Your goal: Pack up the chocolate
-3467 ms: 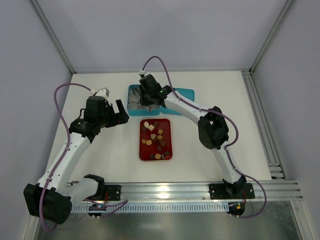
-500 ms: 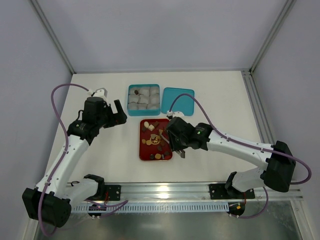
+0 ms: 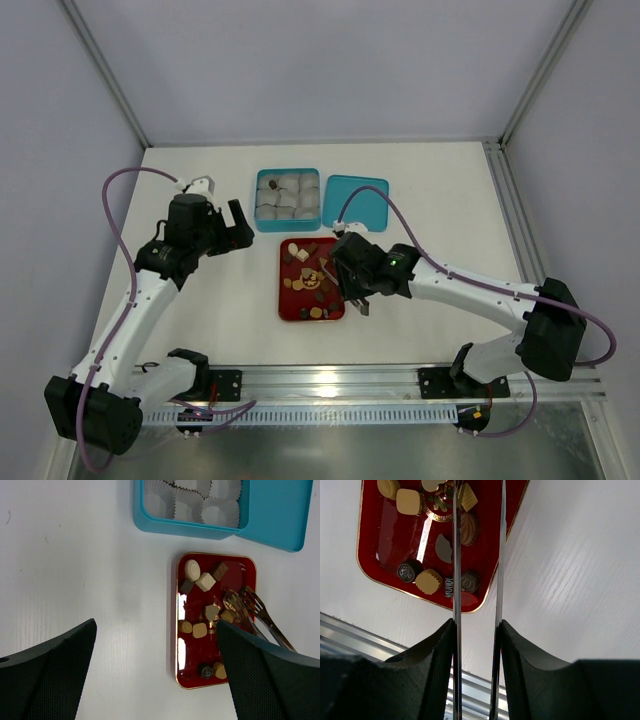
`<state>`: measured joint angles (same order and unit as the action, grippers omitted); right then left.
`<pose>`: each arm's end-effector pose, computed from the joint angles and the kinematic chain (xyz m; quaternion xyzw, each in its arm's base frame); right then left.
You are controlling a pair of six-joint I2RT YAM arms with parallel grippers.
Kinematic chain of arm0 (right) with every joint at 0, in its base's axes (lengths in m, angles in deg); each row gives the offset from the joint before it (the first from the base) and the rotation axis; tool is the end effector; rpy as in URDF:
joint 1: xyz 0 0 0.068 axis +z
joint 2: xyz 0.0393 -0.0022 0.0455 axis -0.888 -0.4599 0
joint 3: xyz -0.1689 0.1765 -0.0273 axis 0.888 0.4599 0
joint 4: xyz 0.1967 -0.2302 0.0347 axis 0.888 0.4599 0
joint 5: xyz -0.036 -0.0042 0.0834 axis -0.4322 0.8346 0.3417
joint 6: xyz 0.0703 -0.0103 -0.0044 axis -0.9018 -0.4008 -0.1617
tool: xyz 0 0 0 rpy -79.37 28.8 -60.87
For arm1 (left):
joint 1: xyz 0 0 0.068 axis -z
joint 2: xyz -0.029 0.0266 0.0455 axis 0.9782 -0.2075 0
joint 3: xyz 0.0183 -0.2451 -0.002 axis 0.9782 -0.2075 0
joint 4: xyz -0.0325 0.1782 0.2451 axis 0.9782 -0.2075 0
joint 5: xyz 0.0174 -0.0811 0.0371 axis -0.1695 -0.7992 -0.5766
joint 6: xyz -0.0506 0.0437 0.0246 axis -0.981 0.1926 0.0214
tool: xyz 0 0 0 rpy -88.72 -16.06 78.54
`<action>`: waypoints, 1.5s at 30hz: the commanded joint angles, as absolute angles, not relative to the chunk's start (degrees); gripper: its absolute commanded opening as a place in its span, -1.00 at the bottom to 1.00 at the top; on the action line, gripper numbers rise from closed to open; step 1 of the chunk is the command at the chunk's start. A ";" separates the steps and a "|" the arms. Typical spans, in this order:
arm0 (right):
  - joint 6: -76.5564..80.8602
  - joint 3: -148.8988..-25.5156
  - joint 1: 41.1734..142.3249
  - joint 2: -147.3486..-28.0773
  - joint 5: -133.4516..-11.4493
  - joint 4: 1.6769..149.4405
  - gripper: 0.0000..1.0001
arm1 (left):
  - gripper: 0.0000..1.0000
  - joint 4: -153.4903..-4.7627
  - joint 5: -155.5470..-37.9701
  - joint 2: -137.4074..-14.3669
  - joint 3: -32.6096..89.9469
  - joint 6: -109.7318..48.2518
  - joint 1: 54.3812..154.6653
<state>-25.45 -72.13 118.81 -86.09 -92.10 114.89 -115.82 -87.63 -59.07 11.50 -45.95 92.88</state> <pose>0.1989 0.2752 0.1957 -0.1534 0.9460 0.1191 0.2596 0.2855 -0.0747 0.2746 -0.0968 0.8942 -0.1490 0.4109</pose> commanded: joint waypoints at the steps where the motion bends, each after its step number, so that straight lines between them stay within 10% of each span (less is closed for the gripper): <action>1: -25.14 -74.41 118.61 -86.87 -91.78 112.23 -0.15 | 0.99 -115.33 -87.80 -58.75 11.52 -45.62 92.53; 45: -24.17 -77.48 116.32 -84.42 -91.61 115.12 -0.50 | 0.99 -115.33 -87.71 -58.58 11.52 -45.70 92.53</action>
